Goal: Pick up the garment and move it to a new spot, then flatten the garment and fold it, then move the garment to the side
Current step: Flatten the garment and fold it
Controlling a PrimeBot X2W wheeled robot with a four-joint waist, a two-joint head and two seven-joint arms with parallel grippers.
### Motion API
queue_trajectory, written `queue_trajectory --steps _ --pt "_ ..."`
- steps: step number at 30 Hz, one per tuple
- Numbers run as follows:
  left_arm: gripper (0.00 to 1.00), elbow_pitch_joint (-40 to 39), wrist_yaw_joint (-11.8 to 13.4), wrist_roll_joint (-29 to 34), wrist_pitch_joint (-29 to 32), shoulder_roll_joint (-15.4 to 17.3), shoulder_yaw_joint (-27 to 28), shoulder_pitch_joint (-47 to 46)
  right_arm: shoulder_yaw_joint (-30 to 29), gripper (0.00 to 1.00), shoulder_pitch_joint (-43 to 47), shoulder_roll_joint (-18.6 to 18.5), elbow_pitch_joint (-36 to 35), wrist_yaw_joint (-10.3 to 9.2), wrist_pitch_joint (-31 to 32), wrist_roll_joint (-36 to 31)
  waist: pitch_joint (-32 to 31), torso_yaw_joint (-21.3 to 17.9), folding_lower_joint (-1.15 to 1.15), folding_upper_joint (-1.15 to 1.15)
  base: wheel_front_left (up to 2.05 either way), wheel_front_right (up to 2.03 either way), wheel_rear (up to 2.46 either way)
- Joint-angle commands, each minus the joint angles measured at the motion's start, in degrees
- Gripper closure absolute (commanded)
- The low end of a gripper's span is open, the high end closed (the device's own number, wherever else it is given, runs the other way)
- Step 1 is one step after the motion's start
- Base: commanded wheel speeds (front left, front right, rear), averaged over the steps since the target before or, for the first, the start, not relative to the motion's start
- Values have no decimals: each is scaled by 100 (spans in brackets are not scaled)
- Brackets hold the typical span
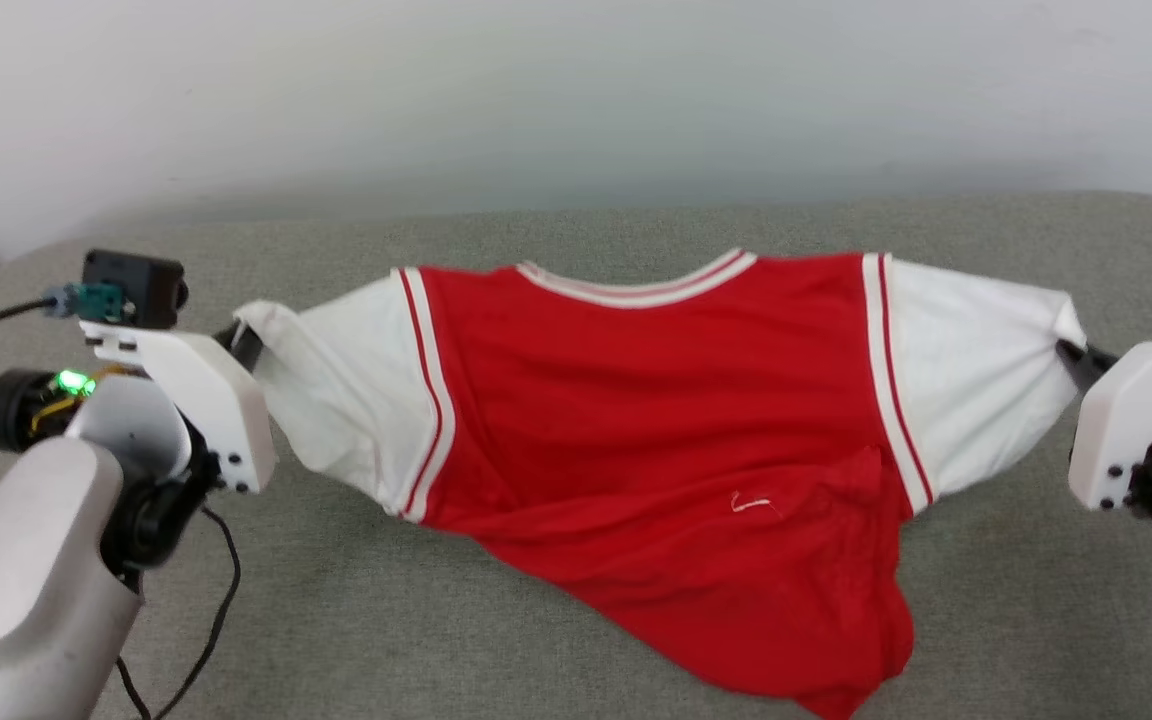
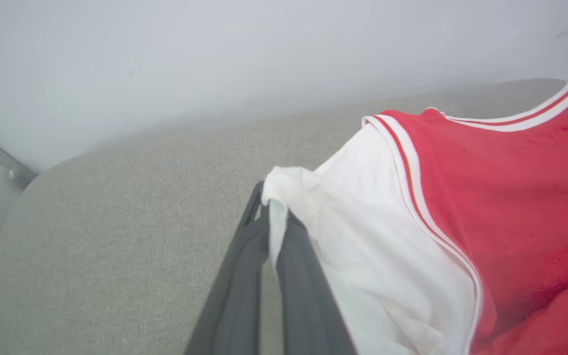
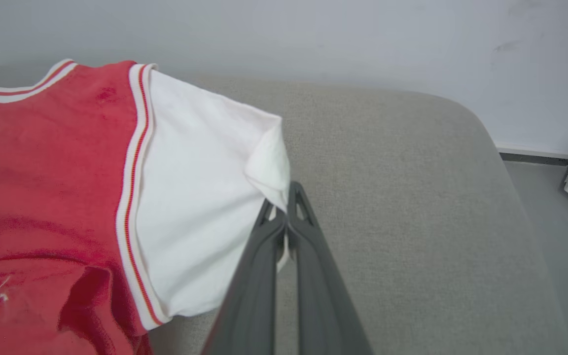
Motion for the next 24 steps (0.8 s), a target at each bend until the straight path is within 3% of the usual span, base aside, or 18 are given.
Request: queue_trajectory --steps 1,11,24 --pt "100 -3 38 31 -49 -16 29 -86 -15 100 -127 -31 28 -4 -48 -33 -37 5 0 0 0 0 0" --pt "100 760 109 362 -760 -181 345 -1675 144 100 -2074 -299 895 -5 -750 -286 330 -127 0 0 0 0 0" --pt "100 1660 -15 738 -1849 -170 720 -4260 216 100 -4926 -298 1816 -6 -1658 -838 1773 -239 0 0 0 0 0"
